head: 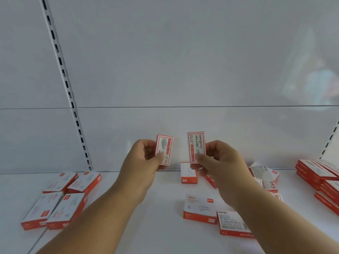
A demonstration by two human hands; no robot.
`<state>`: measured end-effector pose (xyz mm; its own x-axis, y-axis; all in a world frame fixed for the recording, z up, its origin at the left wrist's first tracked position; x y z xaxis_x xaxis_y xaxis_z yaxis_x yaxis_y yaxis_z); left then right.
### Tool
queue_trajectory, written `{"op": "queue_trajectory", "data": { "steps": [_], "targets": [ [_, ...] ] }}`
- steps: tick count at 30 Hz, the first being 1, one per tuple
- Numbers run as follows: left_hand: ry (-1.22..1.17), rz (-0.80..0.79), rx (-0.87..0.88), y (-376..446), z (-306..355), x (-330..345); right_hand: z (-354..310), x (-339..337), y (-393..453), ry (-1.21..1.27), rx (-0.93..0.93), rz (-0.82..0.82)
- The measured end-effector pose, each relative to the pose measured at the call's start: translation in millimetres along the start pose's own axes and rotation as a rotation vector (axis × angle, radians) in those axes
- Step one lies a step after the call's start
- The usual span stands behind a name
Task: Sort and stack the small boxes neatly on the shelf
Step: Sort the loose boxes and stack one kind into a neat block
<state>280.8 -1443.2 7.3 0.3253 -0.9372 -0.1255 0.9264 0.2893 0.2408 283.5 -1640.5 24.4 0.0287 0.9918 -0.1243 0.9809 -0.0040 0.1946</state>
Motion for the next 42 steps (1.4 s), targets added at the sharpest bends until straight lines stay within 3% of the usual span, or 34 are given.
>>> {"op": "queue_trajectory", "data": {
  "steps": [4,9,12,19,24,32,42],
  "targets": [
    [-0.154,-0.136,-0.007,-7.4,2.3,8.6,1.5,3.1,2.4,0.053,0.021,0.002],
    [-0.265,-0.142,-0.042,-20.7,22.8,14.6,-19.9,-11.6,-7.1,0.178,-0.05,0.054],
    [-0.178,-0.152,0.001,-26.9,41.4,26.2,-33.6,-36.2,-20.0,0.17,-0.084,0.082],
    [-0.106,-0.37,0.052,-58.8,86.9,120.2,-37.9,-154.6,-47.4,0.071,-0.057,0.194],
    [-0.024,-0.448,-0.003,-71.3,104.6,215.2,-31.7,-253.6,-36.4,0.082,-0.002,0.268],
    [0.213,-0.435,-0.103,-63.3,98.3,336.2,9.6,-336.6,15.7,-0.363,0.141,0.256],
    [0.473,-0.325,-0.147,-55.9,80.1,354.4,27.7,-338.4,44.5,-1.062,0.023,0.028]
  ]
}}
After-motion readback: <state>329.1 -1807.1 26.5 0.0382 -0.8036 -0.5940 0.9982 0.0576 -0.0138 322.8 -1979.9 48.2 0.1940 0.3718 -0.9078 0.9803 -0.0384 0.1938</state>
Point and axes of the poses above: each hand's wrist, its own y-axis towards the middle knuckle, its own x-axis out of the palm, z = x × y, the point moved 2 cm from there along y, towards the middle knuckle
